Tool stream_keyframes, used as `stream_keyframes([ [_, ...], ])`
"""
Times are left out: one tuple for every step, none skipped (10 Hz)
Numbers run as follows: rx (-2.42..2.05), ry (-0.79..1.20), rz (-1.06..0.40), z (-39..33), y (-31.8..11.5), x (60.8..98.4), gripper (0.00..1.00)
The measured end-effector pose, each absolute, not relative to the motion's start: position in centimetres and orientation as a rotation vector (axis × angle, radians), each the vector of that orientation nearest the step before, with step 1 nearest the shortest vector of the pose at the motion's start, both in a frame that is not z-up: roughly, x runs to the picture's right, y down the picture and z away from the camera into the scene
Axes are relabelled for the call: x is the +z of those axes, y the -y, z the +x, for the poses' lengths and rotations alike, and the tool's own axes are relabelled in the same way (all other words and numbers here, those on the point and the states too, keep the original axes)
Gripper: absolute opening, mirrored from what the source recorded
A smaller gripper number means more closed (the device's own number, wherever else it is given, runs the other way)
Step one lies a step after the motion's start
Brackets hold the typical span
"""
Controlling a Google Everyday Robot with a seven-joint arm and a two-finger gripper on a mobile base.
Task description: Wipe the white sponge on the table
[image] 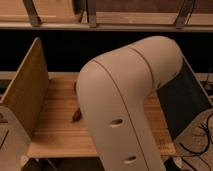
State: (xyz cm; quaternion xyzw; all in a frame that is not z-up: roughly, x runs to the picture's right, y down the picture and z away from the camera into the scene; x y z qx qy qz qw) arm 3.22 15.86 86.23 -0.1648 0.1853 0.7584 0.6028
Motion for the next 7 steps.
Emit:
stream_keyframes([
  [1.787, -0.444, -0.351, 5.2, -15.5, 85.9, 0.0],
  [1.803, -0.443, -0.332, 5.7, -14.6, 86.1, 0.0],
  [1.8, -0.431, -0.323, 5.0, -13.5, 86.7, 0.0],
  [1.781, -0.412, -0.322, 3.8, -12.5, 87.1, 0.01],
  [1.754, -0.388, -0.32, 2.4, -11.6, 87.4, 0.04],
  [1.747, -0.381, -0.321, 2.0, -11.4, 87.5, 0.04],
  [1.747, -0.387, -0.319, 2.3, -11.5, 87.5, 0.04],
])
